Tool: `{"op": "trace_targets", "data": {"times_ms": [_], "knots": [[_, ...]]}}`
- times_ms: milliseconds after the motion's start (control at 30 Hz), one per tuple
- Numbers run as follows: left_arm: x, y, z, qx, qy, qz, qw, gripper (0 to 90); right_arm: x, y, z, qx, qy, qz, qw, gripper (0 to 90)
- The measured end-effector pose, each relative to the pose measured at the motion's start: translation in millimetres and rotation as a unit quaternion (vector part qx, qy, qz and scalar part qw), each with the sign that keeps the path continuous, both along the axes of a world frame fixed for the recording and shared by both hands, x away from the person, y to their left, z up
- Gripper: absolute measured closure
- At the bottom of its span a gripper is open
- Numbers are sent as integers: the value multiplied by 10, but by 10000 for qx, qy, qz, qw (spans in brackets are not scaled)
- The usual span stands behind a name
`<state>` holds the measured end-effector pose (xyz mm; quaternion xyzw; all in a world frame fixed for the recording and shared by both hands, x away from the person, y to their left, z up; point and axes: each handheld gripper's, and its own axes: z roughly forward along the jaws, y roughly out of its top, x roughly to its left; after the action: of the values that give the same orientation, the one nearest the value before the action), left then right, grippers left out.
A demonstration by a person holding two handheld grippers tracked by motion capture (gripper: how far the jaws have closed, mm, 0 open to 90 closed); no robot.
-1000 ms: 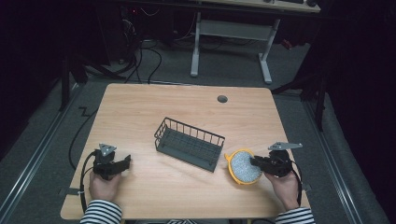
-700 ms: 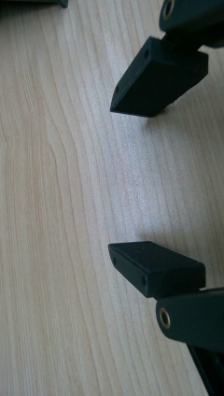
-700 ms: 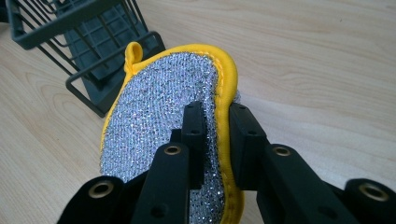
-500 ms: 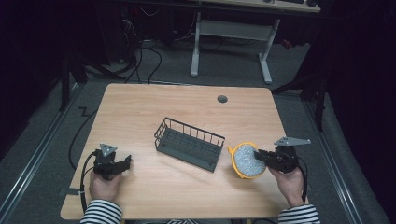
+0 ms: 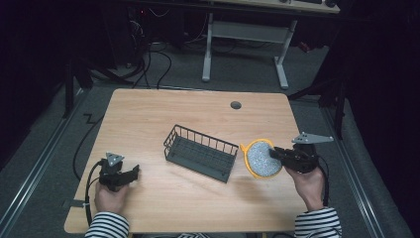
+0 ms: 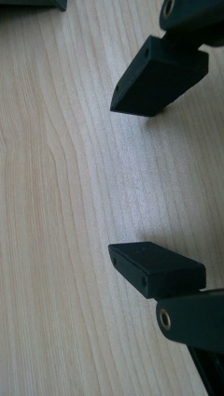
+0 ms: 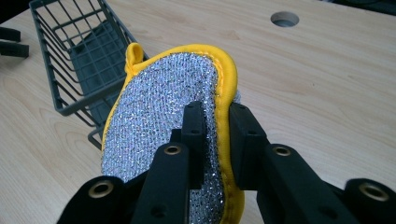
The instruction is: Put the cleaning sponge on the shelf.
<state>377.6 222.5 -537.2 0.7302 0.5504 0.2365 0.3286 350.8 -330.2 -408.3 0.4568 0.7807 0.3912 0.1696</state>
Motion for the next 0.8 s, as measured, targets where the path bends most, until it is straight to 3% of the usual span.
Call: {"op": "trace_targets", "data": {"times_ms": [467,800], "knots": [[2,2,0,-3,1,-13,10000,272,184,150,305,167,-287,160,9993,782],[2,2,0,-4,1,-12,10000,272,333,321,424,232,-270,309,9989,781]]}}
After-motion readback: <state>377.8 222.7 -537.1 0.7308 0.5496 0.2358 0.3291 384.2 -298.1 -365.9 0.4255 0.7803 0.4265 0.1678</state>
